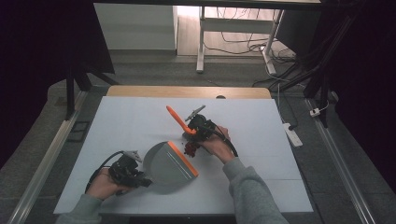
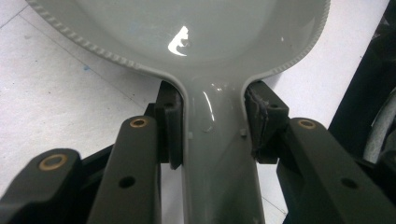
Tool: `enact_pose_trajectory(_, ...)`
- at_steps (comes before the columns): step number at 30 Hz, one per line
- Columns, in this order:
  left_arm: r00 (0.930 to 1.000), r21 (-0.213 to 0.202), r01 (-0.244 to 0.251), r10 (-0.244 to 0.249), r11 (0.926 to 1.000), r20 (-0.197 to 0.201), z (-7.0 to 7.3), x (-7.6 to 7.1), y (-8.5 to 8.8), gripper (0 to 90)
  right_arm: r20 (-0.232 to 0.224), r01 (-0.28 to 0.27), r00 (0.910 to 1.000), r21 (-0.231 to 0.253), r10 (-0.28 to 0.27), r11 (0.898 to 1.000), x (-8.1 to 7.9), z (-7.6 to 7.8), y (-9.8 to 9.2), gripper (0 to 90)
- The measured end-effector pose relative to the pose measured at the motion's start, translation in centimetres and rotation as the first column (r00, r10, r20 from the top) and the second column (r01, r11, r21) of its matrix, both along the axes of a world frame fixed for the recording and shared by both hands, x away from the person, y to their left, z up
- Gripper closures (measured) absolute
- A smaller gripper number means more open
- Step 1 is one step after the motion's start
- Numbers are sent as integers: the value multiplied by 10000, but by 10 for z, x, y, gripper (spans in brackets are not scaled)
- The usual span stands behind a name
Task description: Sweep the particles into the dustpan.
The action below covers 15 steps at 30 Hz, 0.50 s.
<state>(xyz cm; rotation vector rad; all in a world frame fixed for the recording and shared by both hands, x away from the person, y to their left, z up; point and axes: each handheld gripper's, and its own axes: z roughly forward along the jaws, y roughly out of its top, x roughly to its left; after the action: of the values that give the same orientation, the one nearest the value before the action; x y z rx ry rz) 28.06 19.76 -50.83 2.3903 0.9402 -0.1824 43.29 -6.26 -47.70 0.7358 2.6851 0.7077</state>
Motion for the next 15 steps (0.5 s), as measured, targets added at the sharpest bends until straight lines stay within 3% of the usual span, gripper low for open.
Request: enact_pose_trajectory(15,10000,-5,-12,12,10000,2,0,0,0,618,-178,-86,9998,192,90,9998,-14,0,7,711)
